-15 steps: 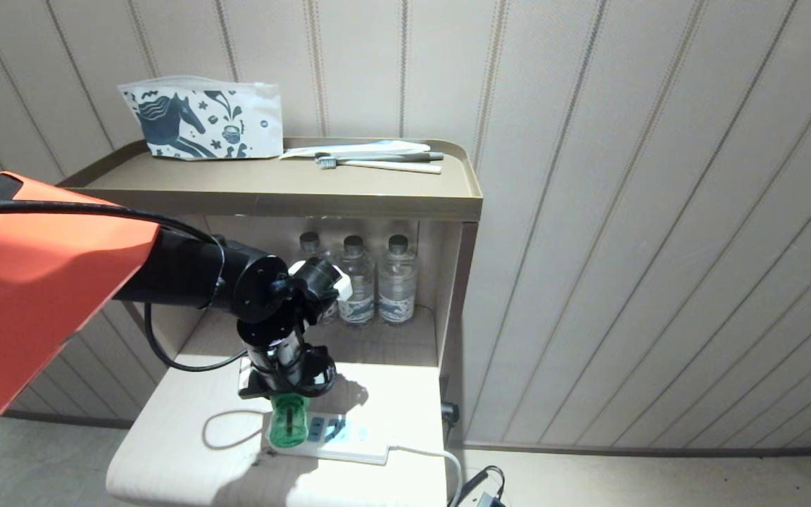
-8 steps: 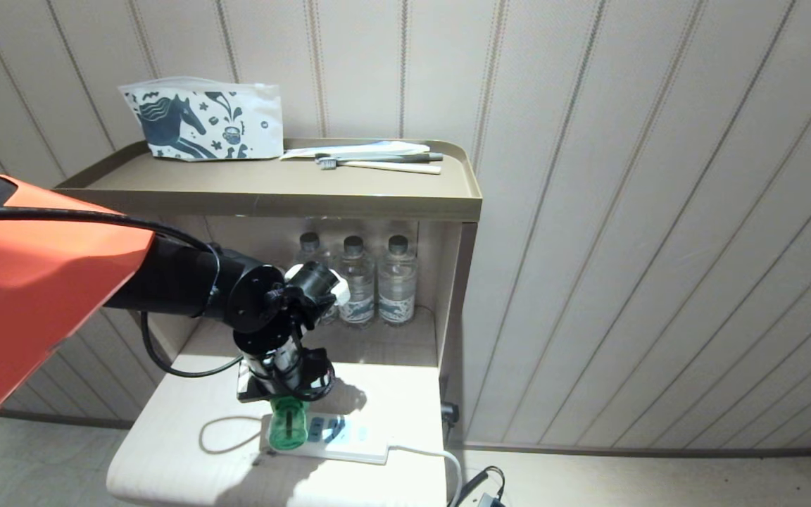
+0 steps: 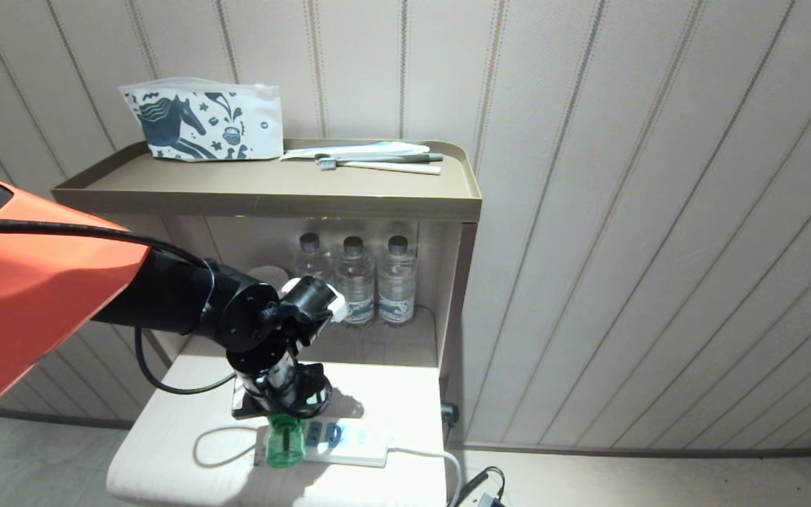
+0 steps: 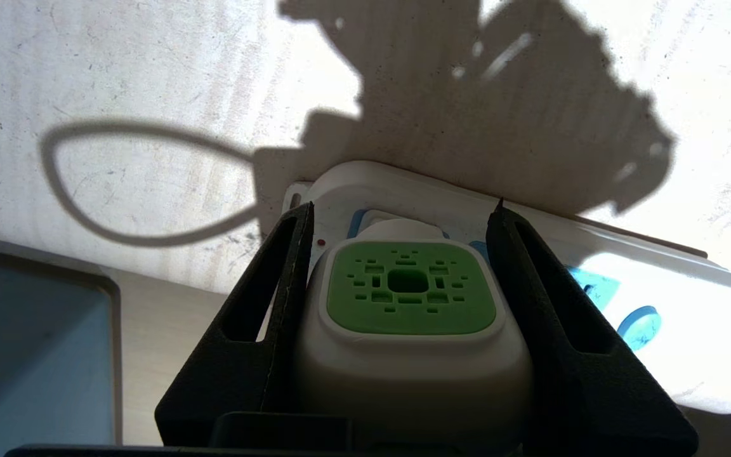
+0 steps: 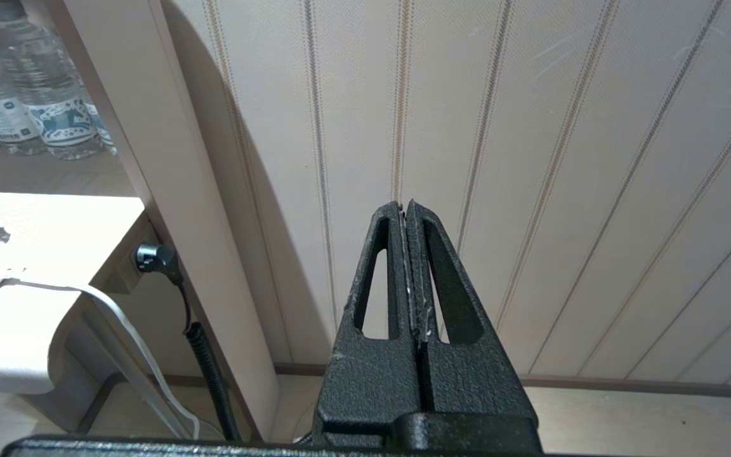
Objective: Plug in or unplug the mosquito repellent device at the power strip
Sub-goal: Insert the plug into the socket
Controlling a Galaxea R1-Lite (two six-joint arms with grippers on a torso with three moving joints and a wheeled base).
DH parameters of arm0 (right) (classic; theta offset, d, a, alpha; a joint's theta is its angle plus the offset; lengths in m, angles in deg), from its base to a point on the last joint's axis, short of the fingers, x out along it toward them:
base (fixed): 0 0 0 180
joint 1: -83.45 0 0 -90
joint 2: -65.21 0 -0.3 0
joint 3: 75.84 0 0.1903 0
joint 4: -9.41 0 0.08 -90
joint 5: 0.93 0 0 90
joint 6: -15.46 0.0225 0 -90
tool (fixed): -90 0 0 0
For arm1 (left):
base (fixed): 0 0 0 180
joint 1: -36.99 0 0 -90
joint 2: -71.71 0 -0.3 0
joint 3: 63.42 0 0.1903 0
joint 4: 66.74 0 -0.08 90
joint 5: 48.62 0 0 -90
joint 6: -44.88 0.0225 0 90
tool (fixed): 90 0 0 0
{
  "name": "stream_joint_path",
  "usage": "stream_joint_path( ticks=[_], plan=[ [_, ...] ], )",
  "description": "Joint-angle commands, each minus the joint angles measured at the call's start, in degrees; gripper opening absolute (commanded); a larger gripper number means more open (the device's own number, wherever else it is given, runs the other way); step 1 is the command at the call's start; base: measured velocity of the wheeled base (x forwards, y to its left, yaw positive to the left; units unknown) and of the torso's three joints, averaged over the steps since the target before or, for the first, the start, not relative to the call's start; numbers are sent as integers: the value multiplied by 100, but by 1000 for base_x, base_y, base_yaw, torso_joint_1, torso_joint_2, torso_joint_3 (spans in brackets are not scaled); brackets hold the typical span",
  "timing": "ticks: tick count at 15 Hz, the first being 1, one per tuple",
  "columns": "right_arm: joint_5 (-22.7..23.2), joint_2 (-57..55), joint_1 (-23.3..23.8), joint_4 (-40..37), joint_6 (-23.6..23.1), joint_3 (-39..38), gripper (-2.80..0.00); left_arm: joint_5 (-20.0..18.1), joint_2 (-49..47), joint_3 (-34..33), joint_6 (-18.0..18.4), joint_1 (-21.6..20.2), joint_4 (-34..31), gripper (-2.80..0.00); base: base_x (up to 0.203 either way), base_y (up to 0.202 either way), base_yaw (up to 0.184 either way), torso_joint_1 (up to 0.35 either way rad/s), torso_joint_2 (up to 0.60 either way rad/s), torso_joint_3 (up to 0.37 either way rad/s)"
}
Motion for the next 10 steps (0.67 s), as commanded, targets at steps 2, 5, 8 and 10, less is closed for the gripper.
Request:
stream_joint_path(
  ticks=[2, 5, 8, 10],
  plan=[
    [1, 0, 2, 8, 2, 0, -280, 6, -80, 18, -23, -2, -33, -280, 0, 0, 0, 0, 0, 0],
    [1, 0, -5, 8, 2, 0, -280, -3, -71, 46, -32, 7, -24, -280, 0, 0, 0, 0, 0, 0],
    [1, 0, -7, 8, 2, 0, -280, 11, -3, 133, -18, 5, 74, 0, 0, 0, 0, 0, 0, 0],
    [1, 0, -6, 8, 2, 0, -280, 35, 80, 167, 6, 2, 126, 0, 0, 0, 0, 0, 0, 0]
  ],
)
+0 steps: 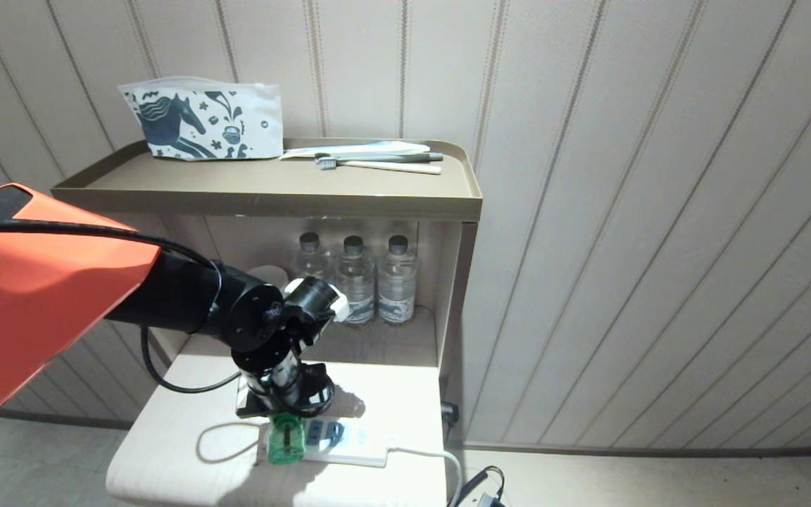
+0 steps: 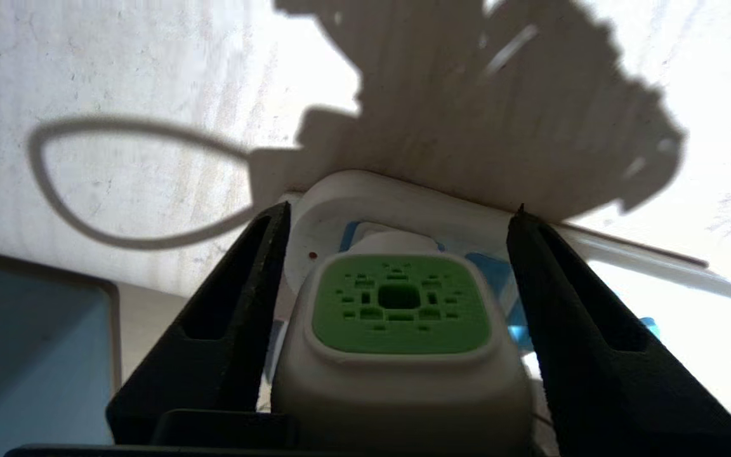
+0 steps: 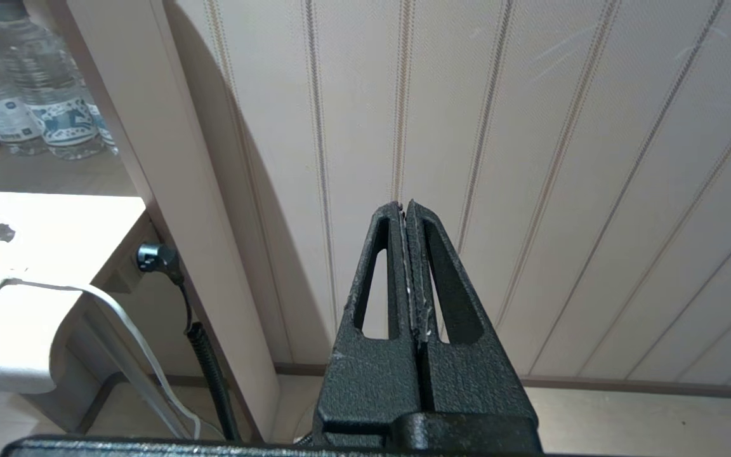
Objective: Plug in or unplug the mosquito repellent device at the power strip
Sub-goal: Insert the plug into the socket, then hold the socket with your right hand and unplug it with your left hand
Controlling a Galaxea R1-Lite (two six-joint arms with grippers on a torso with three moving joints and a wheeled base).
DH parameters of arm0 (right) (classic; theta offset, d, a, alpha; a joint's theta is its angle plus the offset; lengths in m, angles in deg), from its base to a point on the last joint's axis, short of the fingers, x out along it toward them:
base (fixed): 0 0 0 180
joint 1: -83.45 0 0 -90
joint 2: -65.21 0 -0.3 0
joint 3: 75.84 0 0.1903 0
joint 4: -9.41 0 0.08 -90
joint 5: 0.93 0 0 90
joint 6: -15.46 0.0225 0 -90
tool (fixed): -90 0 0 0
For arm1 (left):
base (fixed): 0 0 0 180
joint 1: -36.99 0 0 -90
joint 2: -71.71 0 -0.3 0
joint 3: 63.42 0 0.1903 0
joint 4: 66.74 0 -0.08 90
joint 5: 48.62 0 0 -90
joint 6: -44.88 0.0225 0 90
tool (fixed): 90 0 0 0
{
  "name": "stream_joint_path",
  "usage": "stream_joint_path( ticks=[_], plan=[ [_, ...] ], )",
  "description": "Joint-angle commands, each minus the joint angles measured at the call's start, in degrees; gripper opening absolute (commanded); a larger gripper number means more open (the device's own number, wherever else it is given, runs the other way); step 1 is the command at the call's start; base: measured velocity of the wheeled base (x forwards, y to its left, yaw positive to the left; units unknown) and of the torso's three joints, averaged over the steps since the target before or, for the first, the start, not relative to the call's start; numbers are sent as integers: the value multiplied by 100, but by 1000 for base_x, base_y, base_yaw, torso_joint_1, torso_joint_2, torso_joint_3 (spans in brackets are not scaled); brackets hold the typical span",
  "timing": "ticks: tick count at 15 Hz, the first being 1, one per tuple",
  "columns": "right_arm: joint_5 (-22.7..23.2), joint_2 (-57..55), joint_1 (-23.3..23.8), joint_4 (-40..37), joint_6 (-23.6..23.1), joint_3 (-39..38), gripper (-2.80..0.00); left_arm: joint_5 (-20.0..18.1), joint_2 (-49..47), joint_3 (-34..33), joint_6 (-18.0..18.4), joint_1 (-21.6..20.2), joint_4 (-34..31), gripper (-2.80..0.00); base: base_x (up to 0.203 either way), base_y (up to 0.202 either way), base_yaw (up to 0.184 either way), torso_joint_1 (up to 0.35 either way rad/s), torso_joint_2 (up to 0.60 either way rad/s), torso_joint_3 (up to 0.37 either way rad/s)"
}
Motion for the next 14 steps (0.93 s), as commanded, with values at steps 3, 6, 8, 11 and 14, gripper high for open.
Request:
stream_joint_path(
  ticks=[3, 6, 8, 11, 14],
  plan=[
    [-2, 0, -7, 5, 2, 0, -280, 22, 192, 22, -8, -3, 24, 0, 0, 0, 0, 0, 0, 0],
    [-2, 0, 2, 5, 2, 0, -280, 18, 580, -4, 1, -1, 24, 0, 0, 0, 0, 0, 0, 0],
    [-2, 0, 1, 5, 2, 0, -280, -2, 905, -108, 23, 66, 20, 0, 0, 0, 0, 0, 0, 0],
    [-2, 0, -7, 5, 2, 0, -280, 5, 1359, -329, 208, 180, 31, 0, 0, 0, 0, 0, 0, 0],
    [-2, 0, -7, 5, 2, 0, -280, 164, 1632, -457, 317, 233, 140, -280, 0, 0, 0, 0, 0, 0]
  ],
)
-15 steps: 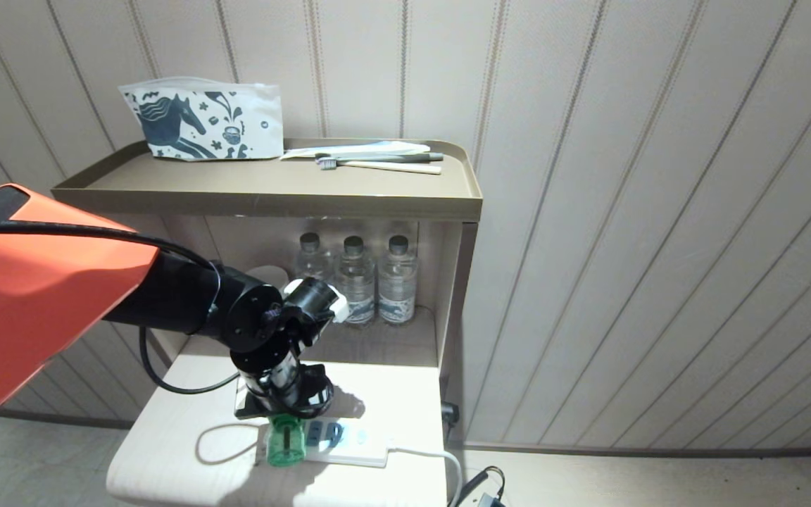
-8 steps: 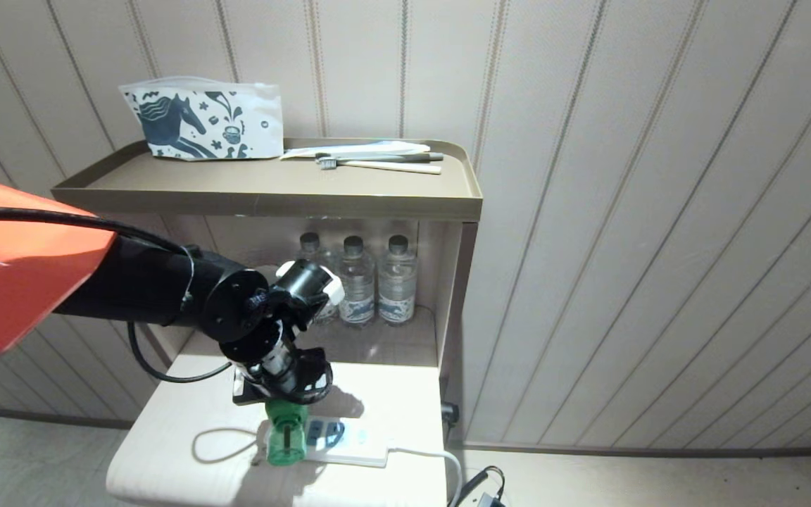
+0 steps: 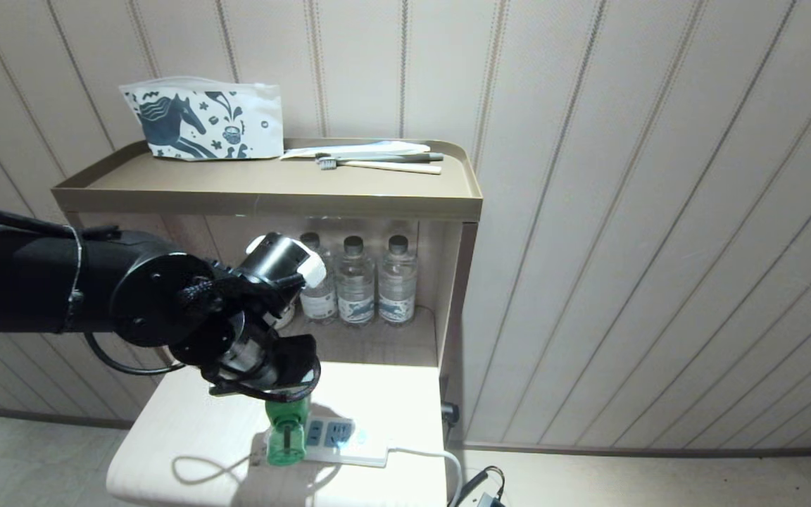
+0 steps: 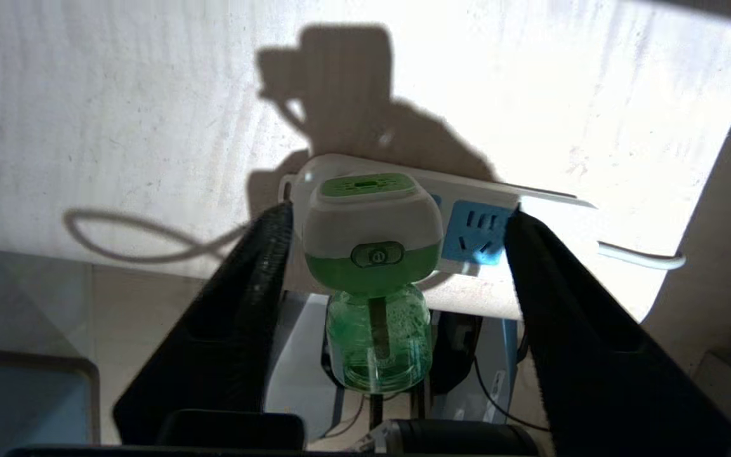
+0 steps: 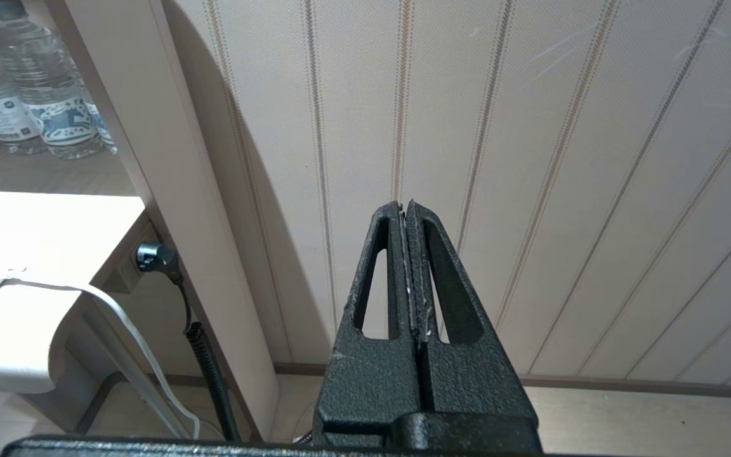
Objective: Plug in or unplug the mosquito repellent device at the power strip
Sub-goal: Hold the socket with your right hand and unplug it with your left hand
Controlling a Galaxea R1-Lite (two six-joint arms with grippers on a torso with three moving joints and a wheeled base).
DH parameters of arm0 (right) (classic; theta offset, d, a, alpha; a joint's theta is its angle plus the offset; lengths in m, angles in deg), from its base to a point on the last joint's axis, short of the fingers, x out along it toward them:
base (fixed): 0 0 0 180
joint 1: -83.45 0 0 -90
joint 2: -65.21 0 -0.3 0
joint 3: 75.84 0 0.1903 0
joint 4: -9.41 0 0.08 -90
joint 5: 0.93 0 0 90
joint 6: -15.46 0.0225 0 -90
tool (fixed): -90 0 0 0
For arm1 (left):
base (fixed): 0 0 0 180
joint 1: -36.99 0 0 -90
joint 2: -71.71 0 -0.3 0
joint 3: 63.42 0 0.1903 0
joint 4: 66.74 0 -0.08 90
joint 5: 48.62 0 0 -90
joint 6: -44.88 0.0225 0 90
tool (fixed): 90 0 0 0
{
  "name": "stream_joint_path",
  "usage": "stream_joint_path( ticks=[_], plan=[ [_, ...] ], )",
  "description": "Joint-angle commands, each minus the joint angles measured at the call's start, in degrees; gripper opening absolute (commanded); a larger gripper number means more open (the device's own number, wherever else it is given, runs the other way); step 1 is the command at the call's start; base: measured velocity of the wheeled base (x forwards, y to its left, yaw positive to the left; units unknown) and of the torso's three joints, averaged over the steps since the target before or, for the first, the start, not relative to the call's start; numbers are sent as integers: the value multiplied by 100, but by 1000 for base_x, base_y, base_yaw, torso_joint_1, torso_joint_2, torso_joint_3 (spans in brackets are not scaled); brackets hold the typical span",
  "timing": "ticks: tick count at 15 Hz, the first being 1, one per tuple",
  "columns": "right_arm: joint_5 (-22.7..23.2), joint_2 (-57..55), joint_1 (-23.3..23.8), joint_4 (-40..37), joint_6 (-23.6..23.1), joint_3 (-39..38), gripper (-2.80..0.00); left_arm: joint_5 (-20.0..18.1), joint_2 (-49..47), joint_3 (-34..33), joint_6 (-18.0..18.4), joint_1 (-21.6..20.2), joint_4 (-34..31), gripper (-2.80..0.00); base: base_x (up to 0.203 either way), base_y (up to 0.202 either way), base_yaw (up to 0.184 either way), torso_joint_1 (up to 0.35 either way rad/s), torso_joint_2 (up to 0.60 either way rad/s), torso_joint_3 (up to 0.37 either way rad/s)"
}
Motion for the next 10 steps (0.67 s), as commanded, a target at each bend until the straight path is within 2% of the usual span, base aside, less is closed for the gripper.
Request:
stream_joint_path(
  ticks=[1, 5, 7, 9, 10],
  plan=[
    [1, 0, -1, 5, 2, 0, -280, 103, 331, -107, -20, 12, 49, -280, 0, 0, 0, 0, 0, 0],
    [1, 0, 1, 5, 2, 0, -280, 559, 1328, -685, 167, 12, 333, -280, 0, 0, 0, 0, 0, 0],
    [1, 0, -2, 5, 2, 0, -280, 931, 2001, -1197, 280, 6, 466, -280, 0, 0, 0, 0, 0, 0],
    [1, 0, 7, 5, 2, 0, -280, 1479, 2548, -1860, 361, -3, 767, -280, 0, 0, 0, 0, 0, 0],
    [1, 0, 7, 5, 2, 0, -280, 1587, 2591, -1914, 394, -12, 850, -280, 0, 0, 0, 0, 0, 0]
  ],
)
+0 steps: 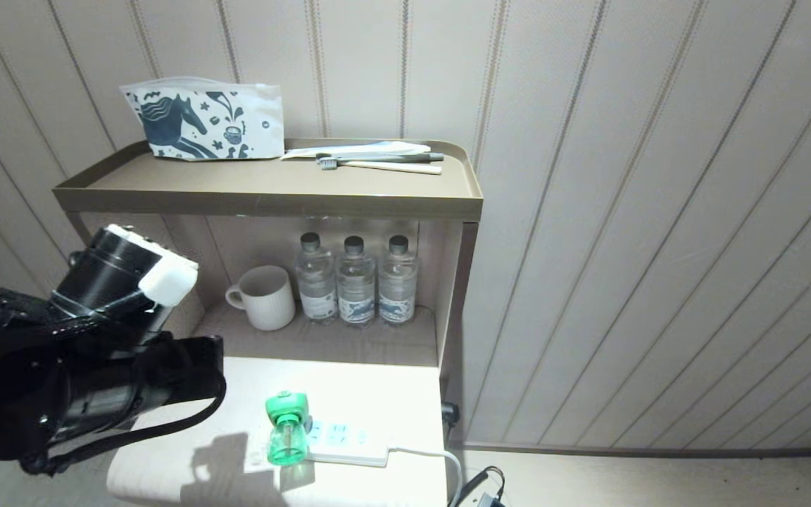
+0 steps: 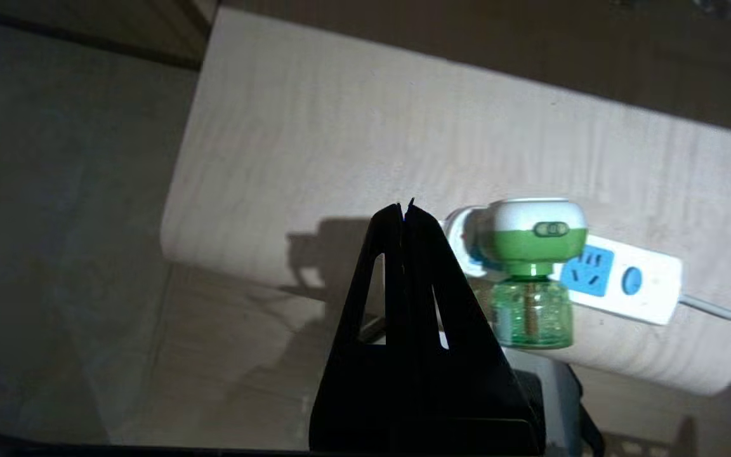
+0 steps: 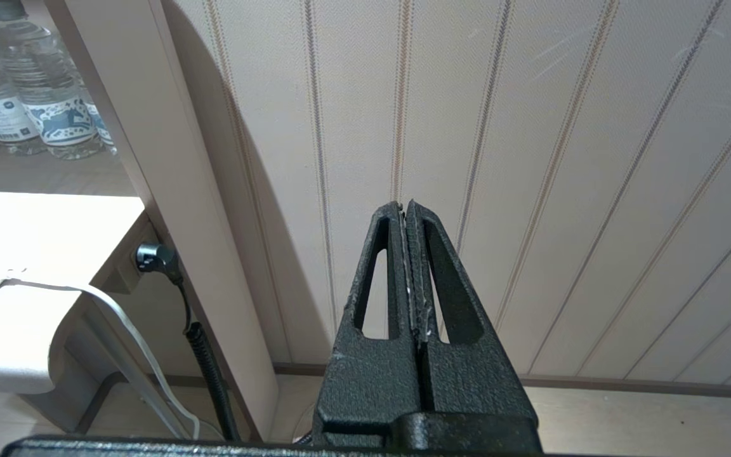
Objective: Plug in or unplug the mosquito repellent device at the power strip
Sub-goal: Hold the socket with your right hand and unplug it with your left hand
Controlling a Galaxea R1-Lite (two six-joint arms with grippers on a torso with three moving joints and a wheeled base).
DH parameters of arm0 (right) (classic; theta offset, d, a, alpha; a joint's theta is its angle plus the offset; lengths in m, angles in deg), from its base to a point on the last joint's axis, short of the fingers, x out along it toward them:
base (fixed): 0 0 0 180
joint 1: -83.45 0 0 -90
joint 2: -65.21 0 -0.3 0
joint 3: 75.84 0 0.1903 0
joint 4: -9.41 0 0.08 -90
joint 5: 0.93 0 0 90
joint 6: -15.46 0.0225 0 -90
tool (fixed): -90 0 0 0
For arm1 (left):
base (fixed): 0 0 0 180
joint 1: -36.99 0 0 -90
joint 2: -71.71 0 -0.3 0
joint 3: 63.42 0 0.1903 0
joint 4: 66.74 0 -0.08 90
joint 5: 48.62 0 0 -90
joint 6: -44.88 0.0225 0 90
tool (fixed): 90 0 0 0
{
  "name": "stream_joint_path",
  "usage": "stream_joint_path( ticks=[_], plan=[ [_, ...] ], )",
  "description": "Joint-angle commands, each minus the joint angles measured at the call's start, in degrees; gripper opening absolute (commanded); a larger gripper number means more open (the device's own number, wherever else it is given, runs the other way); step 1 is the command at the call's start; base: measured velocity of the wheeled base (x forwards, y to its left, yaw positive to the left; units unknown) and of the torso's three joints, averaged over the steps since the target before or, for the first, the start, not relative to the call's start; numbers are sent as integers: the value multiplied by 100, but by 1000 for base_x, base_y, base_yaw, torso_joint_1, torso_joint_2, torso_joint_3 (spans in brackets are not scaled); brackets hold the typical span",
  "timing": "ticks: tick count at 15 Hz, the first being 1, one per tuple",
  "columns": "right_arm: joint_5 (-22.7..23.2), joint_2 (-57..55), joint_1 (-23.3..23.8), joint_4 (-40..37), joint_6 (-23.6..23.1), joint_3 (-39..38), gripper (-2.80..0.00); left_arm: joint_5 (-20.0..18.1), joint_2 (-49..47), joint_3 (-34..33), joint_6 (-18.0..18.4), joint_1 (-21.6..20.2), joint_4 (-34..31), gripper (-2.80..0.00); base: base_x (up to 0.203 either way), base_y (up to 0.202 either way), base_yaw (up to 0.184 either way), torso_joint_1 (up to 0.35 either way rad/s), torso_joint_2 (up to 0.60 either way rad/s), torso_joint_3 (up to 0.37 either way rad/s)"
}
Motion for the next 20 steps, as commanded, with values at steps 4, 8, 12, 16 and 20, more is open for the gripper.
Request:
stream_joint_path(
  ticks=[4, 8, 12, 16, 20],
  plan=[
    [1, 0, -6, 5, 1, 0, -280, 6, 1839, -1120, 715, -1358, 386, -280, 0, 0, 0, 0, 0, 0],
    [1, 0, -1, 5, 1, 0, -280, -843, 3581, -2925, 2263, -2821, 2045, -280, 0, 0, 0, 0, 0, 0],
    [1, 0, -10, 5, 1, 0, -280, -1249, 5157, -3453, 2596, -2979, 2565, -280, 0, 0, 0, 0, 0, 0],
    [1, 0, -2, 5, 1, 0, -280, -1314, 6249, -3879, 3008, -3159, 2848, -280, 0, 0, 0, 0, 0, 0],
    [1, 0, -2, 5, 1, 0, -280, -1920, 7198, -4690, 3552, -3459, 2946, -280, 0, 0, 0, 0, 0, 0]
  ],
)
